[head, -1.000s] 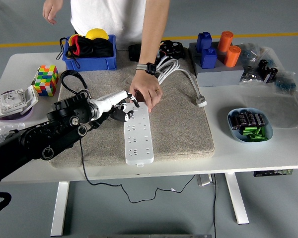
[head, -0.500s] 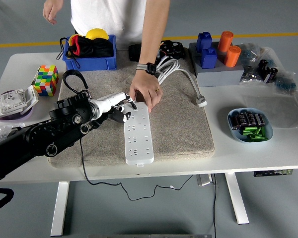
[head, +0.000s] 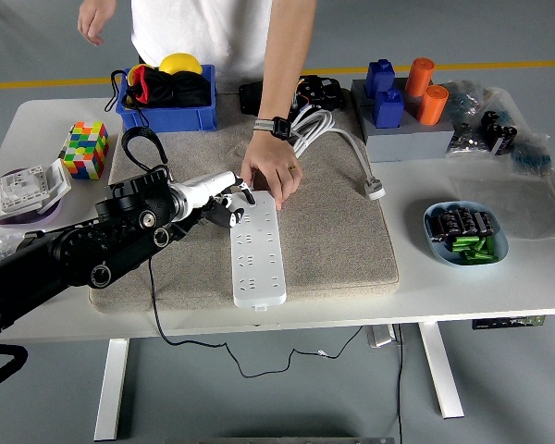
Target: Pull the plug out,throw it away,press the button
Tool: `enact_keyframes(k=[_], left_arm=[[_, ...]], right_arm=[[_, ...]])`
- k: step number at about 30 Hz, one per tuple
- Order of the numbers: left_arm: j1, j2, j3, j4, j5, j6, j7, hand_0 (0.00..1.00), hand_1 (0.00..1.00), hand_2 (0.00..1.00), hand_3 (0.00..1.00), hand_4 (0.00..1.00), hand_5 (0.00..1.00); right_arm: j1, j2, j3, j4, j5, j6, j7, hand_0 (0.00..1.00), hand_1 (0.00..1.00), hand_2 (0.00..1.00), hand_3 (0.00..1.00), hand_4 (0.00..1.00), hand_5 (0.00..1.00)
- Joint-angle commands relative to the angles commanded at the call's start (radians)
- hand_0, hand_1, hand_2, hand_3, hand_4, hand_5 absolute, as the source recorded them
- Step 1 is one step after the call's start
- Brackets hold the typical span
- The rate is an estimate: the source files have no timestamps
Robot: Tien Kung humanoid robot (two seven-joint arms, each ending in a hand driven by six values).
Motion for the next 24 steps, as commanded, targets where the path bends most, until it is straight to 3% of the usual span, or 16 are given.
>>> enact_keyframes(k=[24], left_arm=[[-0.004,-0.009,0.016,0.011,-0.008,-0.001,0.002,0.041,0.002,0.080,0.673,0.410,0.002]], right_arm=[[0.002,0.003,-0.001,-0.001,0.003,0.000,0.001,0.757,0.668,0.656,0.621,0.669,0.506]])
